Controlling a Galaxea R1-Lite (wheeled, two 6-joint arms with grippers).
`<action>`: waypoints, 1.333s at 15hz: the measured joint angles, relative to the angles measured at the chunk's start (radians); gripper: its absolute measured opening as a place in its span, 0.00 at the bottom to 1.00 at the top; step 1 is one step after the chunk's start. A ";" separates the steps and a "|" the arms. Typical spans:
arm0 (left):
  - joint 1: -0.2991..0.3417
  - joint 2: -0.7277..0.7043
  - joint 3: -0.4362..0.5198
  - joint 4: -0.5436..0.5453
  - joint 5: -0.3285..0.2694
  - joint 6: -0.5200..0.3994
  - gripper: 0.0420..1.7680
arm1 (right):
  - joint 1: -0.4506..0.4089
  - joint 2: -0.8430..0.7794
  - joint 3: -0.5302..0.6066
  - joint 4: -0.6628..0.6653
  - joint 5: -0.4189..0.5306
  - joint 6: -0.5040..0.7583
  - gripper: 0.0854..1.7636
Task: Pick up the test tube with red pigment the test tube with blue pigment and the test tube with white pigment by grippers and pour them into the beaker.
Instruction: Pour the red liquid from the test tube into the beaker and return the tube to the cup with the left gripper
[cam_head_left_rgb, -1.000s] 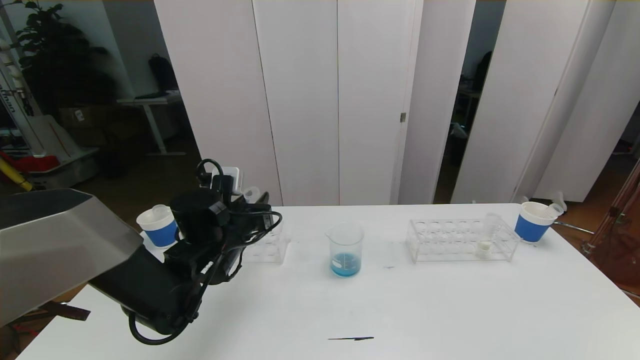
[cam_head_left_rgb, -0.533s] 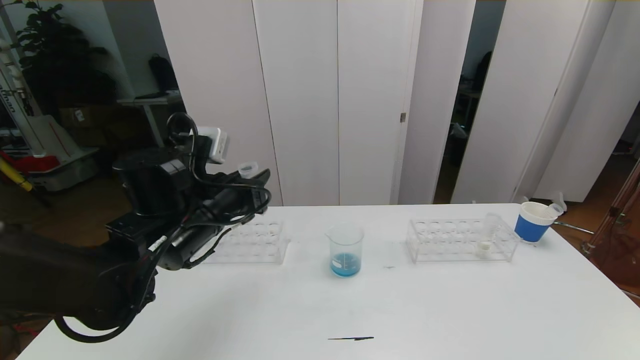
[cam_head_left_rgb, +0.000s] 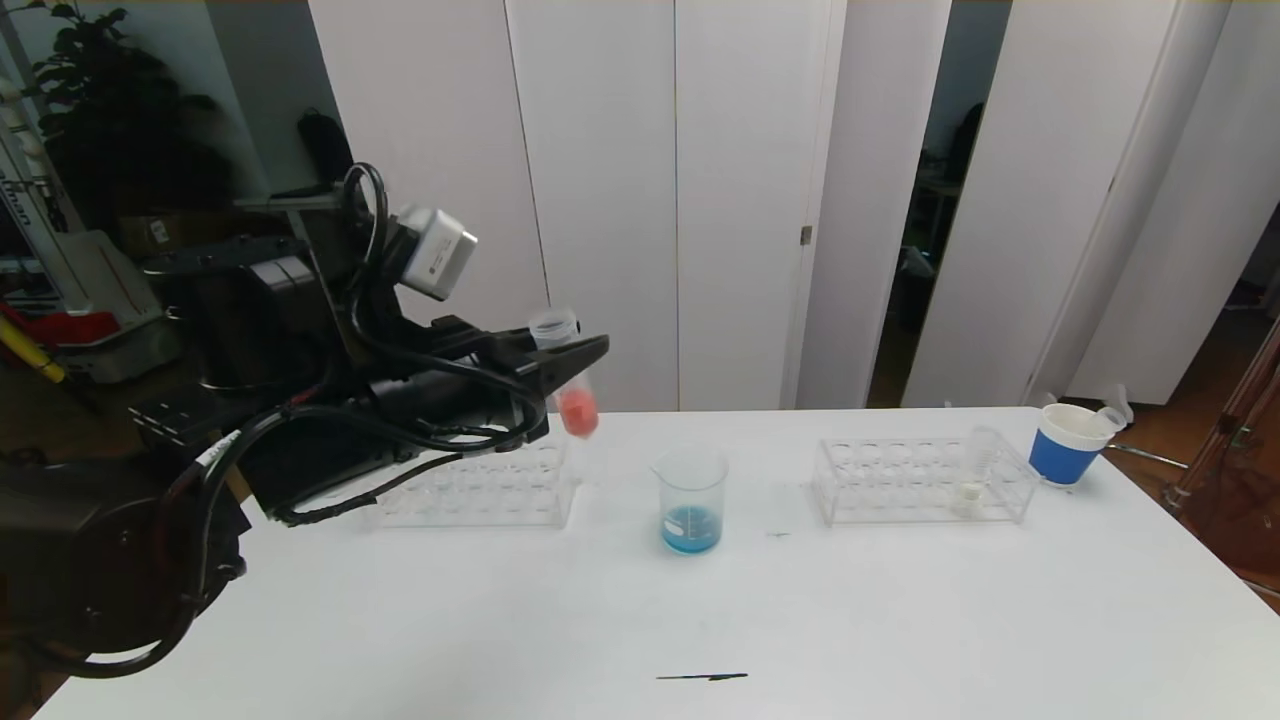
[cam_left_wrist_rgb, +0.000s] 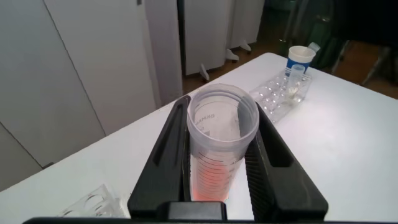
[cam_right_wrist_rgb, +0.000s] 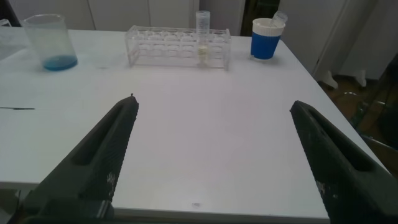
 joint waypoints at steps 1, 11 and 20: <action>-0.001 0.014 -0.012 -0.001 -0.036 0.009 0.31 | 0.000 0.000 0.000 0.000 0.000 0.000 0.99; -0.001 0.303 -0.147 -0.143 -0.218 0.267 0.31 | 0.000 0.000 0.000 0.000 0.000 0.000 0.99; -0.034 0.468 -0.282 -0.173 -0.273 0.563 0.31 | 0.000 0.000 0.000 0.000 0.000 0.000 0.99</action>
